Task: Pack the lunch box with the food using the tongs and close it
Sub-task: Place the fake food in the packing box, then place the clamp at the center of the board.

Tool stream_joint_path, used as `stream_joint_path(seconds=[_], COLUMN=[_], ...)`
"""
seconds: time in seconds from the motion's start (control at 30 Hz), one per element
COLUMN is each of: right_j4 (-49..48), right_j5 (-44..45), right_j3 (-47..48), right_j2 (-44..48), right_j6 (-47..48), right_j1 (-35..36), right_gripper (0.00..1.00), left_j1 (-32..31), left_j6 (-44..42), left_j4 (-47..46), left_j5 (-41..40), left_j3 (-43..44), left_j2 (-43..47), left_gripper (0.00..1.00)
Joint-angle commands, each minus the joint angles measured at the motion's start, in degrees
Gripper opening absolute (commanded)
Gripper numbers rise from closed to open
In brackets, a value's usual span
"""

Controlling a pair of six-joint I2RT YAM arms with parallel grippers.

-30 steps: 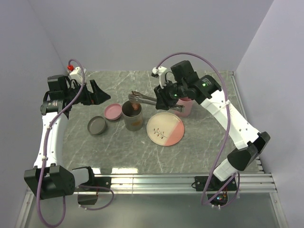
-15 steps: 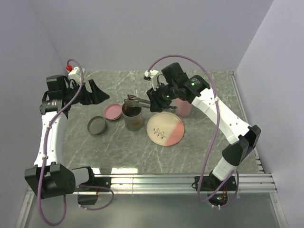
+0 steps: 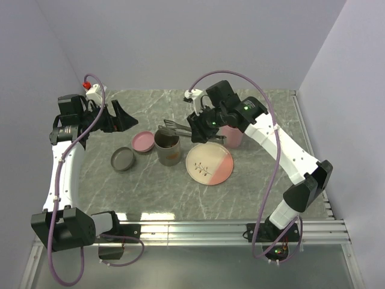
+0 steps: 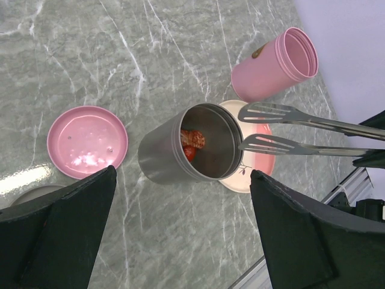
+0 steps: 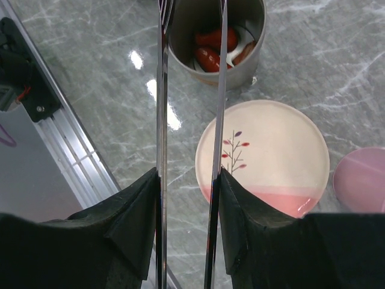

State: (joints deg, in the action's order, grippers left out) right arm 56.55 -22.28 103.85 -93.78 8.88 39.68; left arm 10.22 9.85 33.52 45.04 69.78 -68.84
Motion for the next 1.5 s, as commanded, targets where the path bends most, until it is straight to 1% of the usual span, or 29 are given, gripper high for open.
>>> stream_joint_path(seconds=[0.0, 0.03, 0.17, 0.2, 0.27, 0.3, 0.37, 0.4, 0.5, 0.53, 0.6, 0.63, 0.73, 0.77, 0.83, 0.87, 1.03, 1.13, 1.33, 1.47], right_j4=[-1.19, -1.01, -0.13, -0.04, 0.57, 0.75, 0.93, 0.84, 0.49, 0.57, 0.23, 0.14, -1.44, -1.88, -3.02, -3.46, -6.36, -10.31, -13.66, -15.07], right_j5=[1.54, 1.63, 0.32, -0.99, -1.8, -1.97, -1.97, -2.15, -3.03, -2.51, -2.41, -2.33, -0.75, -0.31, -0.13, 0.92, 2.68, 4.0, 2.77, 2.86], right_j3=[-1.54, -2.24, -6.54, -7.25, -8.92, -9.54, -11.64, -12.44, -15.78, -16.57, -18.94, -19.73, -22.37, -22.81, -22.99, -22.99, -24.31, -24.49, -19.57, -16.93], right_j2=[6.14, 6.93, 11.68, 13.51, 15.11, 16.68, 18.18, 19.67, 21.87, 22.14, 22.93, 23.2, 23.03, 22.24, 21.27, 19.96, 14.34, 8.2, -1.82, -6.06], right_j6=[0.78, 0.96, 1.05, 1.05, 1.39, 1.66, 2.19, 2.1, 1.75, 2.01, 2.1, 2.19, 1.93, 1.66, 1.58, 1.57, 1.4, 0.0, -1.24, -1.41], right_j1=[-1.09, -1.71, -7.76, -11.34, -15.23, -18.73, -21.65, -25.23, -31.4, -34.99, -38.43, -42.19, -46.52, -49.23, -52.14, -52.34, -52.51, -52.43, -51.9, -50.41], right_gripper=[0.49, 0.49, 0.49, 0.49, 0.49, 0.48, 0.48, 0.48, 0.48, 0.48, 0.48, 0.48, 0.49, 0.49, 0.49, 0.49, 0.49, 0.49, 0.5, 0.5], left_j1=[0.24, 0.33, 0.42, 0.42, 0.42, 0.42, 0.42, 0.33, 0.42, 0.5, 0.5, 0.5, 0.68, 0.94, 1.9, 2.26, 3.67, 4.46, 5.25, 5.78], left_j6=[-1.06, -0.97, -0.97, -0.88, -0.53, -0.27, 0.26, 0.61, 1.84, 2.02, 2.28, 2.28, 3.07, 3.6, 5.7, 6.23, 6.59, 6.94, 4.57, 3.51], left_j4=[-0.65, -0.56, -0.65, -0.91, -1.52, -1.79, -2.31, -2.58, -3.46, -3.63, -3.72, -3.72, -3.99, -4.25, -5.13, -5.39, -5.04, -5.3, -3.11, -2.05], left_j5=[0.67, 0.75, 0.67, 0.93, 1.28, 1.63, 1.9, 2.07, 2.25, 2.16, 1.9, 1.72, 1.54, 2.07, 3.65, 4.87, 5.94, 6.38, 5.85, 5.76], left_j3=[2.64, 2.64, 2.56, 2.38, 2.12, 1.94, 1.77, 1.76, 1.76, 1.68, 1.85, 1.85, 1.85, 1.85, 1.94, 2.03, 2.12, 1.77, 2.38, 1.94], left_j2=[1.69, 1.78, 2.13, 2.22, 2.39, 2.31, 2.22, 2.04, 1.87, 1.78, 1.6, 1.52, 1.78, 1.78, 1.43, 1.43, 0.02, -0.16, -0.24, -0.16], left_gripper=[0.99, 1.0, 1.0, 0.99, 0.99, 0.99, 0.99, 0.99, 0.99, 0.99, 0.99, 0.99, 0.99, 0.99, 0.99, 0.99, 0.99, 0.99, 0.99, 0.99])
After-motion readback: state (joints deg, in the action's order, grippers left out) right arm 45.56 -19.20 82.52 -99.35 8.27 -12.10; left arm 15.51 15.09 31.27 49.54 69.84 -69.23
